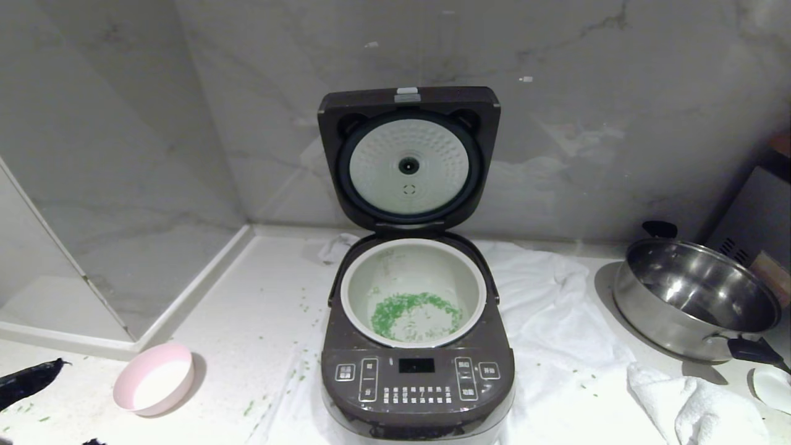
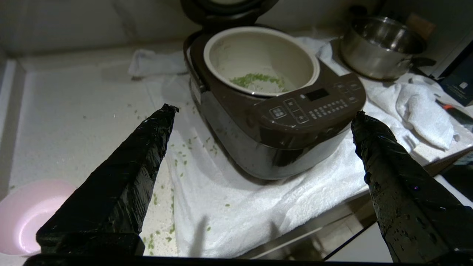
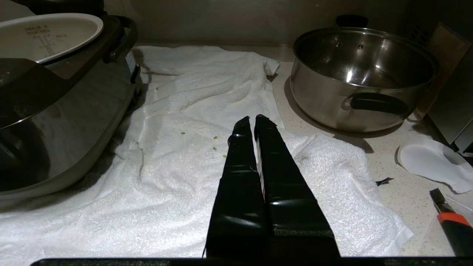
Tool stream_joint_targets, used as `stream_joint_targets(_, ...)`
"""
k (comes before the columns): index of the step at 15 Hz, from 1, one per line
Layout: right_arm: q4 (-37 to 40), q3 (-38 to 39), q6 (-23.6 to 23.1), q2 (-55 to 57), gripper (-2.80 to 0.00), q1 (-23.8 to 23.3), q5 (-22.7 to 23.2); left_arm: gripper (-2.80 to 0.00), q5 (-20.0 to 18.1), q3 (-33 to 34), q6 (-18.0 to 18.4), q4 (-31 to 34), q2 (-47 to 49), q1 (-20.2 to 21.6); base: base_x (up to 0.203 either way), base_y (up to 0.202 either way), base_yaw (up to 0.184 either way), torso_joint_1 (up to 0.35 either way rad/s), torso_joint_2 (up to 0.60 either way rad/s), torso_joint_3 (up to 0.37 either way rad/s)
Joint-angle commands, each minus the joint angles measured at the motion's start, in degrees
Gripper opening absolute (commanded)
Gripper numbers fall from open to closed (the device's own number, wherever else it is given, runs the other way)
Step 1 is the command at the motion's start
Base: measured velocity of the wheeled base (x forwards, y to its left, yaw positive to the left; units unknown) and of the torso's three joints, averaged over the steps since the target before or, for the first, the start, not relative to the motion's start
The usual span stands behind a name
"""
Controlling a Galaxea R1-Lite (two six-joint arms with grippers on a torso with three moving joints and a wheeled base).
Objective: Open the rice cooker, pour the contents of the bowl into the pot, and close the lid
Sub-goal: Close the rice cooker
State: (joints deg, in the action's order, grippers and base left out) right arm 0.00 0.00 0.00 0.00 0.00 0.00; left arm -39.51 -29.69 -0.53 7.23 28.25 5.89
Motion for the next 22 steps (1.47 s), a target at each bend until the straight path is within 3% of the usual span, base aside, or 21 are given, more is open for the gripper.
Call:
stream_joint_targets(1, 0.0, 0.1, 0.0, 0.0, -2.8, 0.0, 0.0, 0.0, 0.7, -0.6, -1.0, 1.7, -10.6, 0.0, 0.0, 0.0, 0.0, 0.0, 0.0, 0.0)
stream_joint_targets(5, -0.1, 0.1, 0.0, 0.0, -2.8, 0.0, 0.0, 0.0, 2.5, 0.4, -1.6, 5.1, -13.1, -0.3, 0.0, 0.0, 0.0, 0.0, 0.0, 0.0)
stream_joint_targets(7, 0.0, 0.1, 0.0, 0.0, -2.8, 0.0, 0.0, 0.0, 7.0, 0.4, -1.5, 5.0, -13.4, -2.5, 0.0, 0.0, 0.0, 0.0, 0.0, 0.0)
stream_joint_targets(9, 0.0, 0.1, 0.0, 0.0, -2.8, 0.0, 0.0, 0.0, 15.1, 0.5, -1.1, 5.0, -13.7, -7.2, 0.0, 0.0, 0.0, 0.0, 0.0, 0.0)
stream_joint_targets(10, 0.0, 0.1, 0.1, 0.0, -2.8, 0.0, 0.0, 0.0, 18.9, 1.3, 0.0, 5.1, -14.4, -7.3, 0.0, 0.0, 0.0, 0.0, 0.0, 0.0)
stream_joint_targets(12, 0.0, 0.1, 0.0, 0.0, -2.8, 0.0, 0.0, 0.0, 21.5, 2.5, 0.3, 5.3, -16.8, -6.3, 0.0, 0.0, 0.0, 0.0, 0.0, 0.0)
stream_joint_targets(14, -0.1, 0.1, 0.0, 0.0, -2.8, 0.0, 0.0, 0.0, 27.5, 2.9, 0.4, 5.5, -18.5, -4.7, 0.0, 0.0, 0.0, 0.0, 0.0, 0.0)
stream_joint_targets(15, -0.1, 0.1, 0.0, 0.0, -2.8, 0.0, 0.0, 0.0, 28.4, 3.2, 0.4, 5.5, -20.5, -5.0, 0.0, 0.0, 0.0, 0.0, 0.0, 0.0)
stream_joint_targets(17, -0.1, 0.1, 0.0, 0.0, -2.8, 0.0, 0.0, 0.0, 29.3, 7.5, 0.7, 5.6, -23.0, -5.2, 0.0, 0.0, 0.0, 0.0, 0.0, 0.0)
stream_joint_targets(22, 0.0, 0.1, 0.0, 0.0, -2.8, 0.0, 0.0, 0.0, 39.5, 21.0, 2.5, 2.9, -27.5, -5.4, 0.0, 0.0, 0.0, 0.0, 0.0, 0.0)
